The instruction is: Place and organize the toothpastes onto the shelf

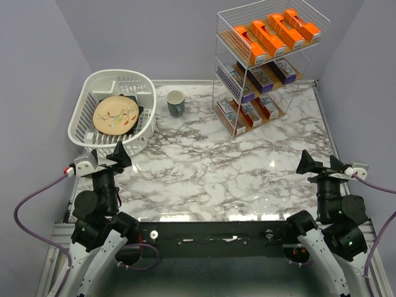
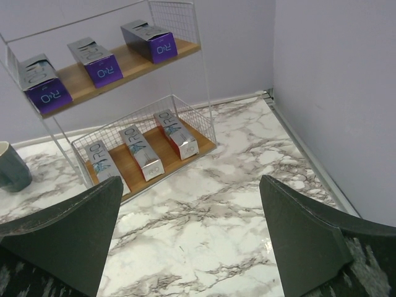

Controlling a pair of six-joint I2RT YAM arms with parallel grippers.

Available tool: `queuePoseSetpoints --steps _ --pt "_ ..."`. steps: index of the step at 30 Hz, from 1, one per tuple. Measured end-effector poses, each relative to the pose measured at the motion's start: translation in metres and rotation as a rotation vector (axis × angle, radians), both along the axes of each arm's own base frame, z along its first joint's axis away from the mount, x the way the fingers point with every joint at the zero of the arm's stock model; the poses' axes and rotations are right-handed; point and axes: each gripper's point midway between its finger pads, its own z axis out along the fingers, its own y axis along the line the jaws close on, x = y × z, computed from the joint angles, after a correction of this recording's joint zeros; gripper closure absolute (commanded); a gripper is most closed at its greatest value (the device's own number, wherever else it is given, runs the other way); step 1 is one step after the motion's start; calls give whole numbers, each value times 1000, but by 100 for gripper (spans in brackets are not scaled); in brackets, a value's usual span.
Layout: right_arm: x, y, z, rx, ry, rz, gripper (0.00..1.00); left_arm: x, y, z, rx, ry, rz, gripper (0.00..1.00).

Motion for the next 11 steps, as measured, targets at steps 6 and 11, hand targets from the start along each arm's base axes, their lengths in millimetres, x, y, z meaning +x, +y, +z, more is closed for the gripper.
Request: queuePoseSetpoints --steps 6,11 --pt "0 -1 0 5 0 -7 0 2 0 -2 7 13 5 1" --pt "0 -3 0 10 0 -16 0 4 0 -4 11 20 11 1"
